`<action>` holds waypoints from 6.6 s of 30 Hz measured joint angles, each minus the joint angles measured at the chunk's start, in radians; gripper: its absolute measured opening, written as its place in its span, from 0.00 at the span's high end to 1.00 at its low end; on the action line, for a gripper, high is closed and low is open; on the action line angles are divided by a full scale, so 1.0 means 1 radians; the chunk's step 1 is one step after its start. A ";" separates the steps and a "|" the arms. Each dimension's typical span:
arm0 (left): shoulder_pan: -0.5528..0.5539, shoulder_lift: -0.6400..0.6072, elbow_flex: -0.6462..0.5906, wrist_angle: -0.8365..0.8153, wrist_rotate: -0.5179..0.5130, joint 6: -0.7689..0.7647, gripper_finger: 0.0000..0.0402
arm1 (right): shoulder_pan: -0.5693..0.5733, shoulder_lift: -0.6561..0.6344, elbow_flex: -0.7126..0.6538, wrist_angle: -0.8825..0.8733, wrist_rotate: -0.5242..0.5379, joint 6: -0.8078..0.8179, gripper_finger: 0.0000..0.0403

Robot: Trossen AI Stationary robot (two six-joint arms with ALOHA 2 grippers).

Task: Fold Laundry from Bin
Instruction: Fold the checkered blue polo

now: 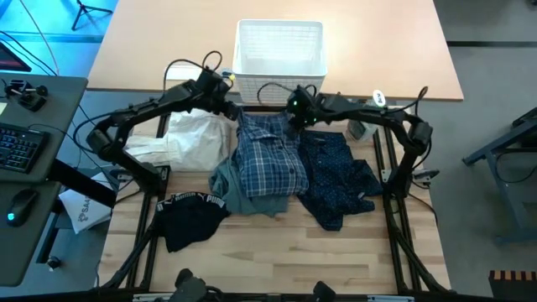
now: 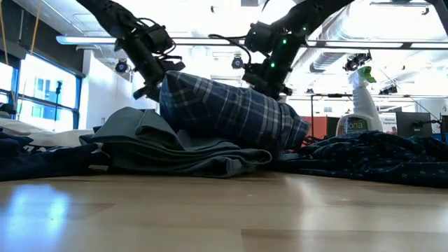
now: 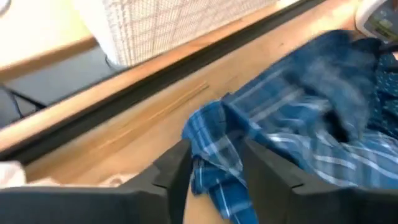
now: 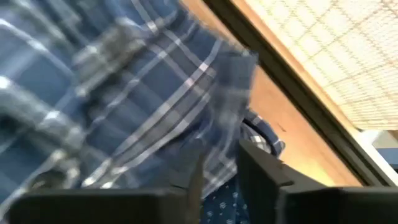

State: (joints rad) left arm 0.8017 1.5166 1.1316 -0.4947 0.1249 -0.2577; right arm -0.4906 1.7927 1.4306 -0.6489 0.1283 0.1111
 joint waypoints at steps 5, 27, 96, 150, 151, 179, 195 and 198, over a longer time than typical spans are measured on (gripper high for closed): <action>0.017 -0.018 0.065 -0.144 0.051 0.007 0.58 | -0.055 -0.002 0.121 -0.133 -0.186 -0.022 0.62; -0.152 -0.199 0.084 -0.242 0.069 0.105 0.59 | 0.036 0.188 0.076 0.388 -0.011 0.277 0.96; -0.607 0.116 -0.020 -0.191 -0.110 -0.290 0.95 | 0.369 -0.042 -0.757 1.044 -0.438 0.215 1.00; -0.144 -0.024 0.060 -0.417 -0.112 0.077 0.72 | 0.001 0.298 0.160 0.109 -0.121 0.243 0.55; -0.145 -0.029 0.045 -0.407 -0.106 0.068 0.71 | 0.001 0.316 0.180 0.095 -0.116 0.225 0.57; -0.150 -0.093 -0.039 0.002 -0.038 0.218 0.70 | 0.023 0.034 0.063 -0.031 0.065 0.228 1.00; -0.197 0.006 -0.040 0.028 0.013 0.198 0.71 | -0.050 0.032 -0.107 0.106 0.020 0.257 0.88; -0.208 -0.022 -0.039 0.031 0.026 0.175 0.73 | -0.056 0.032 -0.015 0.022 -0.008 0.249 0.76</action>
State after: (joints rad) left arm 0.5933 1.4943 1.0927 -0.4640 0.1509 -0.0823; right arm -0.5465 1.8244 1.4153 -0.6269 0.1204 0.3602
